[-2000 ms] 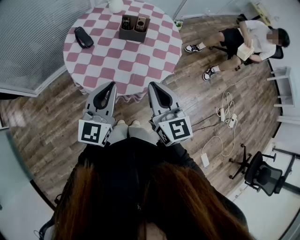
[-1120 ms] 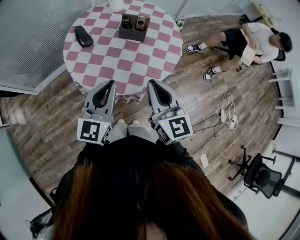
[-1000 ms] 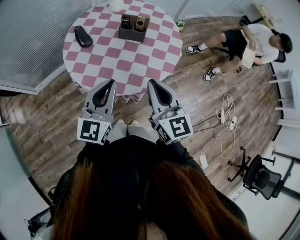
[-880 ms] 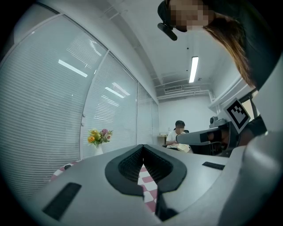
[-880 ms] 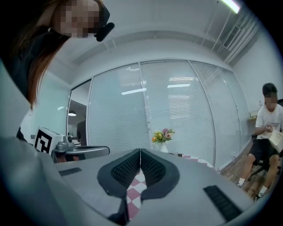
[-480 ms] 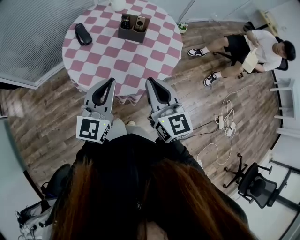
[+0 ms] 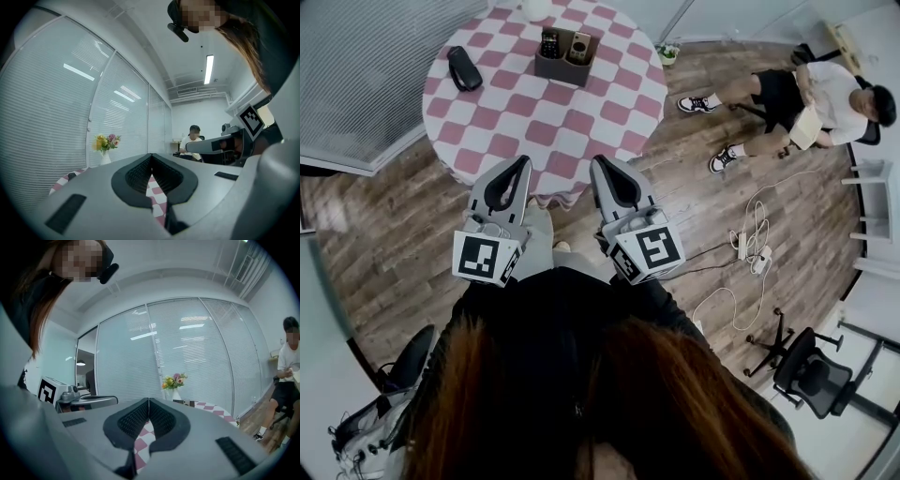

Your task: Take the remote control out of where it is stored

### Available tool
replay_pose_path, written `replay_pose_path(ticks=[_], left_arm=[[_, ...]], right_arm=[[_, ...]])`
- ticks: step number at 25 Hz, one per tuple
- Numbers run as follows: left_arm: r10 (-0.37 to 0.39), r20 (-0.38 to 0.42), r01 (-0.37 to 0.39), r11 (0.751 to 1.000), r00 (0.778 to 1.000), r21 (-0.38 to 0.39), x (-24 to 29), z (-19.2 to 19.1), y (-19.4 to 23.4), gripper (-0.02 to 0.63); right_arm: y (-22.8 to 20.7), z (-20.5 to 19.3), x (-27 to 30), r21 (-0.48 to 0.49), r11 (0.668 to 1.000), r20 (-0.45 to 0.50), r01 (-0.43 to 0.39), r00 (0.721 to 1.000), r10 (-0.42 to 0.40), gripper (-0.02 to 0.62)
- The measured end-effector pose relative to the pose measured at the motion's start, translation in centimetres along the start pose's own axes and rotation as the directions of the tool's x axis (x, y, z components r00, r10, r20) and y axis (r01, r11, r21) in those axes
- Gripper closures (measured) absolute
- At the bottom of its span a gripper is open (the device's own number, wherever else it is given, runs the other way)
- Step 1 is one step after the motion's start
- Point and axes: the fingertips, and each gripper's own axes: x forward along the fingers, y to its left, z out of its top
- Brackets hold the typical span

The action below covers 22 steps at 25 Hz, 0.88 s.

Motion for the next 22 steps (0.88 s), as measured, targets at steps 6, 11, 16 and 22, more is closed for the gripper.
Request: replay_pose_path(ticks=[6, 11, 16, 22], left_arm=[[-0.032, 0.014, 0.032, 0.999, 0.999, -0.003, 2.5, 0.4, 1.1, 0.597], [-0.069, 0.020, 0.069, 0.998, 0.997, 0.002, 4.9, 1.0, 2.7, 0.597], [-0.107, 0.020, 0.107, 0.994, 0.994, -0.001, 7.4, 1.2, 4.3, 0.597], [-0.148, 0.022, 0.148, 0.989, 0.989, -0.007, 9.9, 1.4, 6.3, 0.597]], right_arm=[[-1.7, 0.5, 1.3, -0.004, 0.999, 0.007, 0.041, 0.999, -0.041, 0.580], [-3.0, 1.1, 3.3, -0.003, 0.997, 0.014, 0.076, 0.997, -0.076, 0.580], [-4.2, 1.4, 5.1, -0.014, 0.994, 0.011, 0.110, 0.994, -0.110, 0.580], [-5.5, 1.6, 7.6, -0.009, 0.988, 0.002, 0.154, 0.988, -0.154, 0.580]])
